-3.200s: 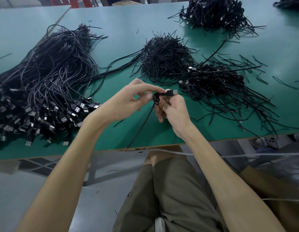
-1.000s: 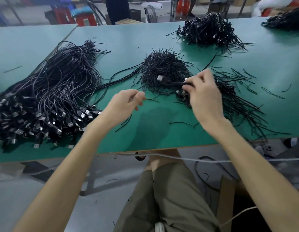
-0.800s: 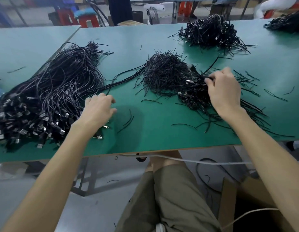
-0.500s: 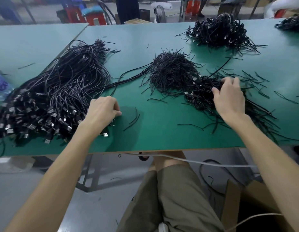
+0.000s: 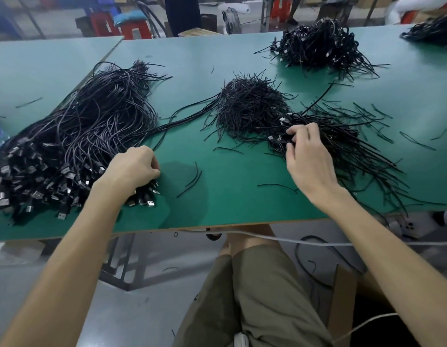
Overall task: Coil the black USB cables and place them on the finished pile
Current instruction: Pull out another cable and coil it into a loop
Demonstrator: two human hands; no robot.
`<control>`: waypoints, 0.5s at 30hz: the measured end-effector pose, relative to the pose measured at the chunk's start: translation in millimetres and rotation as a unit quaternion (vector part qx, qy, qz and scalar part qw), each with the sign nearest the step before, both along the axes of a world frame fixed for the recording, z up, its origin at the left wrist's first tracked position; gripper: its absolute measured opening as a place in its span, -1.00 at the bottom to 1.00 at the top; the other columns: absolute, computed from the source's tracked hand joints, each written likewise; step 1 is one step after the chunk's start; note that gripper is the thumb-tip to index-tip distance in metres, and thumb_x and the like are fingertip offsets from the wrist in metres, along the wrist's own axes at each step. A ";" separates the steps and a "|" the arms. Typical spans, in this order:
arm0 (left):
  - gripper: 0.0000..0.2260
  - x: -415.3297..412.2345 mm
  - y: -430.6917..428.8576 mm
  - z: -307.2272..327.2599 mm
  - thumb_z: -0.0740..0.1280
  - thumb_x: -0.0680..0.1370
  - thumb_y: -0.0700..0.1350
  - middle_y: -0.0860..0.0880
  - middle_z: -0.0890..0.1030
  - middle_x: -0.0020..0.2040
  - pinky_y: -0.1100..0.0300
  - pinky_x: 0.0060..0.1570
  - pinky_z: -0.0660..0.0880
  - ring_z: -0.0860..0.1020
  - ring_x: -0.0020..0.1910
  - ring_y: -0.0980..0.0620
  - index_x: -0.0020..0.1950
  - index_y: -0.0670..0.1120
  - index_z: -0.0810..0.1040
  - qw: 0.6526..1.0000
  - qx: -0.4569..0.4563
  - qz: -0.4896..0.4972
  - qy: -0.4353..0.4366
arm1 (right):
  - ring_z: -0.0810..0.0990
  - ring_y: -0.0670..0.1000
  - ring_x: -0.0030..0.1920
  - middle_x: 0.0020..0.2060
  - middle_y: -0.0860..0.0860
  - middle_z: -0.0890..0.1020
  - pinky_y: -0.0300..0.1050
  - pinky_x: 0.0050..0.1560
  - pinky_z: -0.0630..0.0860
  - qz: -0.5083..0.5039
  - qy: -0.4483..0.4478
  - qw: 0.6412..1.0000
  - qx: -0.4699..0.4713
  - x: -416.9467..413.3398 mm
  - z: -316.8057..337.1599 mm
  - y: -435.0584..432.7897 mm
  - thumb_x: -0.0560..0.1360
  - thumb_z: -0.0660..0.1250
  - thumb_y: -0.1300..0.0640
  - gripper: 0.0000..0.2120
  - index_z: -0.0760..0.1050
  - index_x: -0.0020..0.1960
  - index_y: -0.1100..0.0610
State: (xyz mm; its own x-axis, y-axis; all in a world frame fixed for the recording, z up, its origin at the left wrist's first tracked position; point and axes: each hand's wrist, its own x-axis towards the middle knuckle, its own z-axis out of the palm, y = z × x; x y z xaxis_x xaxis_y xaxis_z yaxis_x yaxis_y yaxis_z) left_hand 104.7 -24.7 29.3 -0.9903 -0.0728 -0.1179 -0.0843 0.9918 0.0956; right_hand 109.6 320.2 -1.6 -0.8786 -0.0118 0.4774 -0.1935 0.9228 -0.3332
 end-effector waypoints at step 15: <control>-0.93 7.0 -1.6 -3.5 0.36 0.57 -0.18 -0.05 0.64 -0.14 0.07 -0.15 0.43 0.55 -0.17 -0.08 -0.08 -0.13 0.63 0.988 0.029 0.005 0.154 | 0.59 0.18 -0.23 0.17 0.14 0.48 0.12 -0.19 0.58 0.065 -0.008 0.998 0.002 14.2 -7.7 -16.5 0.66 0.20 0.26 -0.80 0.47 0.26 0.24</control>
